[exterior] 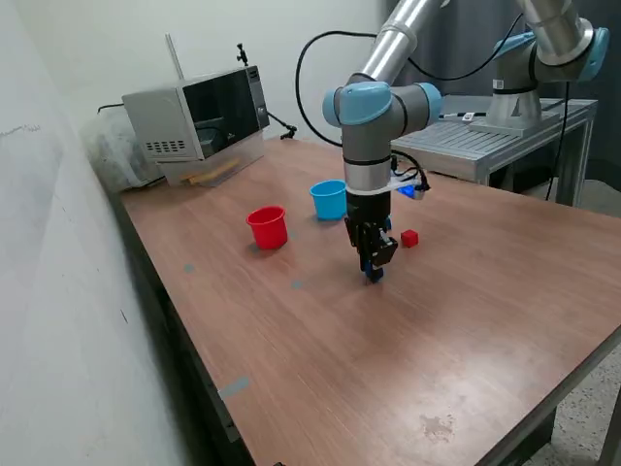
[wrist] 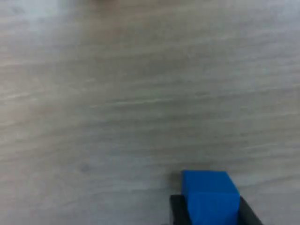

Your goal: Place red objects in the red bin, and blue objects in the blue bin.

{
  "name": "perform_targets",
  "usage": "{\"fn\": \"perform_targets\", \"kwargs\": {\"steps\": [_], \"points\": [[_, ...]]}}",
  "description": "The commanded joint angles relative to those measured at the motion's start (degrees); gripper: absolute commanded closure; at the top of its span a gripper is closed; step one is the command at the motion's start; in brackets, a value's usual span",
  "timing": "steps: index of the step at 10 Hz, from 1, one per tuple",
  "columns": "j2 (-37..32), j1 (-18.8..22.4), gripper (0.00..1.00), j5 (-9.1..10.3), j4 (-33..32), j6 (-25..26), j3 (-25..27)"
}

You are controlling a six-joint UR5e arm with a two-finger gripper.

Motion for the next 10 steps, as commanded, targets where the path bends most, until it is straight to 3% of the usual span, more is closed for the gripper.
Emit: {"fn": "perform_targets", "kwargs": {"steps": [1,3,4,5,10], "points": [[-9.64,-1.37,1.00,-0.92,0.28,-0.92,6.06],[-15.01,-3.83,1.00,-1.62,0.81,-1.53,8.62],[-16.78,-5.06,1.00,-3.80,0.90,-1.62,10.19],[-18.10,-6.82,1.00,-4.60,0.90,-2.32,11.95],[-19.69,-17.98,1.00,-4.61,0.99,-6.36,16.27]]}}
